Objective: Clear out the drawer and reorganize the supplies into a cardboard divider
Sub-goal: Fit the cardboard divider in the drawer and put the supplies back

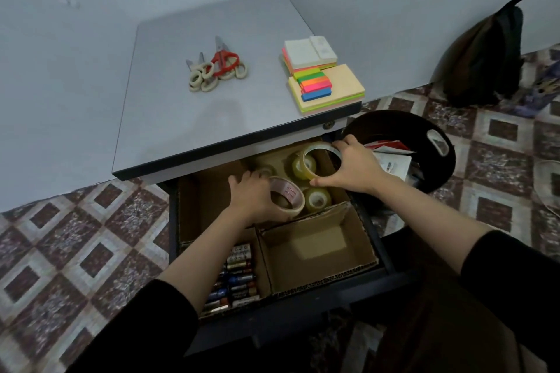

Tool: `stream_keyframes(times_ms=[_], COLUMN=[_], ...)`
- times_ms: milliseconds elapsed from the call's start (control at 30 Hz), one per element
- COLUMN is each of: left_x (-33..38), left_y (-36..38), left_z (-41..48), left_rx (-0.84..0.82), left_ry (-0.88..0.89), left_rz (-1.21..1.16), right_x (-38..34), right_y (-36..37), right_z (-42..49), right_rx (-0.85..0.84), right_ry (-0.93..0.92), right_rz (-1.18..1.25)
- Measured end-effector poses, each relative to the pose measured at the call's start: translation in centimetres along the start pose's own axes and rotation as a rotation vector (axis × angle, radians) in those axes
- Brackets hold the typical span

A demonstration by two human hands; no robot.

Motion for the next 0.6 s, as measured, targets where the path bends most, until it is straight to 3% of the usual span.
stream_keyframes(times_ms=[333, 533, 600], left_x=[-0.8, -3.3, -4.1], left_y=[1.6, 1.4, 2.3], left_z=[0.4, -1.7, -2.3], left_rx=[0.022, 0.358, 0.354], left_ry=[0.094, 0.122, 0.118], left_rz=[-0.050, -0.217, -0.293], right_x=[-0.4, -1.5, -2.4], right_y=[-0.3, -0.6, -0.1], right_z=[-0.4, -1.4, -1.5], right_rx=[-0.009, -0.006, -0.052], right_ry=[-0.001, -0.045, -0.072], right_rz=[-0.023, -0.063, -0.100])
Point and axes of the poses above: each hand's wrist, its own z-axis towards the middle knuckle, its own y-axis out of the palm, x = y × z, the point moved 5 cm from there along z, towards the middle knuckle, and after that the axes turned 9 degrees about -x, right-handed, at the moved point
